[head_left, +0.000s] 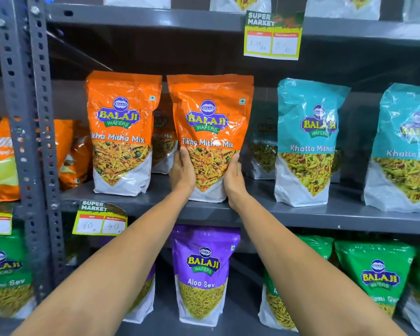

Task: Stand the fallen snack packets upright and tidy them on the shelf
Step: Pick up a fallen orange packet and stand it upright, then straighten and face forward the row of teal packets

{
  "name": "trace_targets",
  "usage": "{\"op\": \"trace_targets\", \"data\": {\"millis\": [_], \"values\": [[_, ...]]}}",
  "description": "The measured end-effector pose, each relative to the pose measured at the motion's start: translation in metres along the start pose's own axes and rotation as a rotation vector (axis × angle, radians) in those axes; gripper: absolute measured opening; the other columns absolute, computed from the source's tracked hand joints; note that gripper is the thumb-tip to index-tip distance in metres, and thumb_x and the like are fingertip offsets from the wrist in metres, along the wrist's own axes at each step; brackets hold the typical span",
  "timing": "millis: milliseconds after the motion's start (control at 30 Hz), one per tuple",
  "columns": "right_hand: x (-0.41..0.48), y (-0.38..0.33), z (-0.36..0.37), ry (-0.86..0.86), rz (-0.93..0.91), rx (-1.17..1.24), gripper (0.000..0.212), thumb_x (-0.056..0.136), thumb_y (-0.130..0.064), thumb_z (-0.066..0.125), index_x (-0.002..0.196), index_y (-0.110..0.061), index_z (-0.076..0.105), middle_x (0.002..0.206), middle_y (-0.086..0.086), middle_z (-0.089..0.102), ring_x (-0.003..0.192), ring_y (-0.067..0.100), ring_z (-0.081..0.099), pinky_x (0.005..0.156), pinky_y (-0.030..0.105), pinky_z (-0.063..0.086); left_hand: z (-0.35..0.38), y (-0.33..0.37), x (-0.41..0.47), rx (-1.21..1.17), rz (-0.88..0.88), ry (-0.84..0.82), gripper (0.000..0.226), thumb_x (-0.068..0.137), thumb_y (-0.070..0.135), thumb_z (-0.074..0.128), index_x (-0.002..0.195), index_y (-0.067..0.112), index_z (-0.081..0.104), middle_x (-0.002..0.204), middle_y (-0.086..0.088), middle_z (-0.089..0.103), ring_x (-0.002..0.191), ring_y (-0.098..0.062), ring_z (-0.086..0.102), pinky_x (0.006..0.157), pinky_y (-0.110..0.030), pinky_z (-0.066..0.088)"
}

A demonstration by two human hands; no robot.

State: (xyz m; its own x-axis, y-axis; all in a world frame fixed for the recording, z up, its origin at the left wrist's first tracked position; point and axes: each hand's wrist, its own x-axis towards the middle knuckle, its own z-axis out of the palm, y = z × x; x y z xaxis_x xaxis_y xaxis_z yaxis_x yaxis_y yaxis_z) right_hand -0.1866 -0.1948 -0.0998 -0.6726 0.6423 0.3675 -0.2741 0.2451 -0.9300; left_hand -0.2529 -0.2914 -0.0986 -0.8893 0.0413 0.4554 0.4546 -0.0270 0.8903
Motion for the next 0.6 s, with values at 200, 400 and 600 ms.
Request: {"op": "trace_targets", "data": {"millis": [200,400,600], "values": [[-0.022,0.000,-0.011,0.472,-0.316,-0.066,0.029,0.098,-0.034,0.036,0.086,-0.008,0.041,0.093,0.016,0.056,0.089,0.033,0.054,0.071,0.033,0.035,-0.011,0.005,-0.014,0.012,0.274,0.406,0.035,0.091,0.035,0.047,0.100,0.001,0.053,0.106,-0.018,0.057,0.099,-0.030,0.053,0.078,-0.031,0.036],[-0.037,0.006,-0.056,0.626,-0.342,-0.020,0.030,0.100,-0.021,0.036,0.079,-0.002,0.047,0.081,0.026,0.056,0.080,0.036,0.052,0.072,0.038,0.032,0.007,0.004,-0.066,-0.001,0.550,0.319,0.033,0.091,0.024,0.046,0.068,0.000,0.051,0.064,-0.015,0.050,0.064,-0.027,0.048,0.060,-0.033,0.028],[-0.036,0.007,-0.151,0.797,-0.507,-0.179,0.025,0.095,-0.006,0.042,0.083,0.014,0.051,0.091,0.034,0.055,0.091,0.041,0.049,0.082,0.038,0.030,0.081,0.031,-0.105,0.152,0.526,-0.050,0.031,0.093,0.030,0.048,0.077,0.005,0.056,0.075,-0.018,0.062,0.075,-0.034,0.059,0.065,-0.038,0.037]]}}
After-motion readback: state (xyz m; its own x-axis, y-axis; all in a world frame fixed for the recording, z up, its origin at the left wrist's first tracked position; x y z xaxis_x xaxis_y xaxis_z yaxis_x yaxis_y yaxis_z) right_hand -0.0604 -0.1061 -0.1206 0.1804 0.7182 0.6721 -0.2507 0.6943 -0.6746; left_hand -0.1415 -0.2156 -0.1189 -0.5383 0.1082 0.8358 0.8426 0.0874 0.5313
